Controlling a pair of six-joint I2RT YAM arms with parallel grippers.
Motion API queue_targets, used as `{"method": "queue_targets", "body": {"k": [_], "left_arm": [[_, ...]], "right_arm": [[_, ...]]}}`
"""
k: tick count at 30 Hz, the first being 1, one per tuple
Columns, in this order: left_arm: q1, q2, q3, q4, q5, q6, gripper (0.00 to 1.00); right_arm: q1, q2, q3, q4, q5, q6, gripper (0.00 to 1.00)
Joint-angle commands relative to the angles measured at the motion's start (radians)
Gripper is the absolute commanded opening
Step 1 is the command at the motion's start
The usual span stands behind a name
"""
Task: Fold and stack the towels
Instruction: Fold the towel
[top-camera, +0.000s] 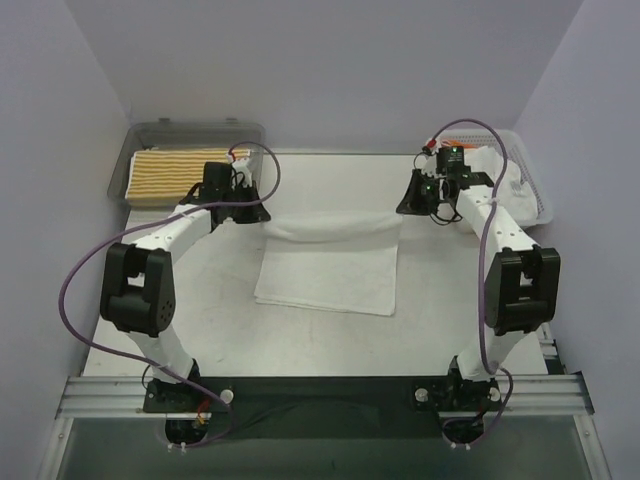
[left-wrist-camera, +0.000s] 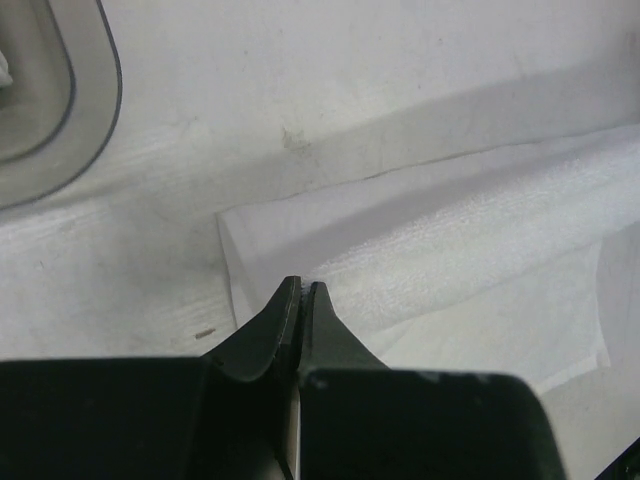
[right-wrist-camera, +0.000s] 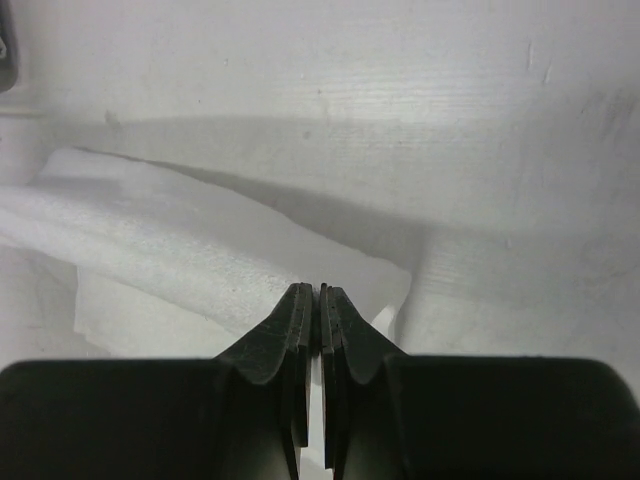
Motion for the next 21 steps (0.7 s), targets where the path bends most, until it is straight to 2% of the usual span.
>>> {"method": "queue_targets", "body": {"k": [1,8,12,21], "left_arm": [[0.014,-0.087,-0.102,0.044,-0.013,-0.021,0.00],[0.007,-0.242,-0.300,0.047,-0.013,-0.041,0.00],[0.005,-0.328,-0.404,0.052,-0.016,-0.069,0.00],[-0.004,-0.518,-0.521,0.021,0.002,-0.121,0.00]], "right_arm": [[0.034,-0.103,-0.095,-0.014,0.076,0.025,0.00],[0.111,-0.275,-0.391,0.015,0.131,0.103,0.00],[0.122,-0.341,-0.494,0.028,0.133,0.142,0.00],[0.129,-0.464,-0.554,0.013,0.101,0.191,0.00]]}}
